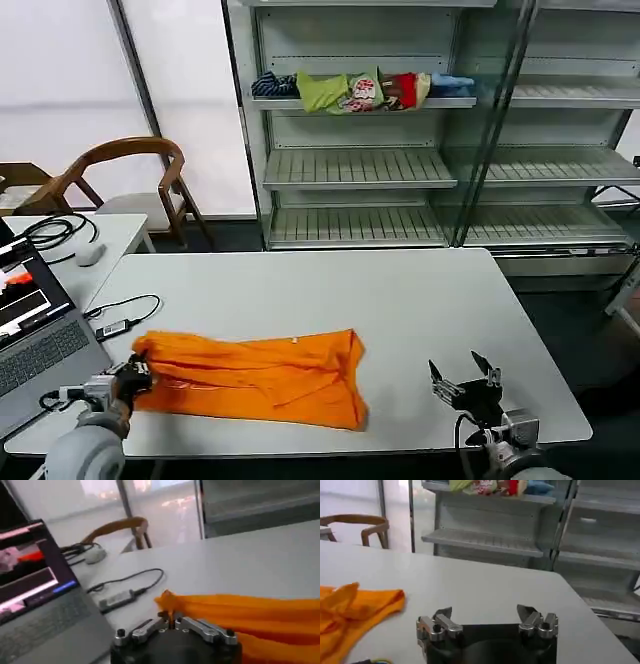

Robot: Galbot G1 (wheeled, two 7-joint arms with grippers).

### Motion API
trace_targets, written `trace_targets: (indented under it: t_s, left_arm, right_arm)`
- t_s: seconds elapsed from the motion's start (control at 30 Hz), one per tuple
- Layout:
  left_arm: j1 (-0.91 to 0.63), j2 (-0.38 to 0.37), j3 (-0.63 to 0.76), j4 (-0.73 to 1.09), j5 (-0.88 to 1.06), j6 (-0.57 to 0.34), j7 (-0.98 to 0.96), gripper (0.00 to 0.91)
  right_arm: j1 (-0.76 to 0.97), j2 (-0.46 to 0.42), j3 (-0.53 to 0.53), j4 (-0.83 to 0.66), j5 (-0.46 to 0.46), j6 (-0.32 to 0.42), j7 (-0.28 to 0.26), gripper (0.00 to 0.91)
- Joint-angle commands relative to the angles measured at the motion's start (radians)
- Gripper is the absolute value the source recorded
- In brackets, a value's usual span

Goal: Fold and organize the clothes.

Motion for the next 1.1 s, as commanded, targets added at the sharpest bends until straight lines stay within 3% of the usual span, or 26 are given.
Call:
trace_targets:
  t_s: [0.03,0.47,1.1]
  left_arm:
    - [-0.006,0.009,-0.082,-0.043,-0.004,0.013,0.006,0.010]
    - [-0.051,-0.066,0.100,-0.246,0.045,0.020,0.005,0.010]
    - [-0.095,-0.185,0.389,-0.285,0.264,-0.013,0.078,0.010]
  right_arm:
    - [0.011,-0.002,-0.001,-0.004,0.000,0.001,0.000,0.907]
    - [-0.001,-0.003,0.027,0.004,-0.001,-0.004,0.004,0.907]
    - [0.001,-0.016,0.065,0.034,0.000,-0.026,0.012,0.907]
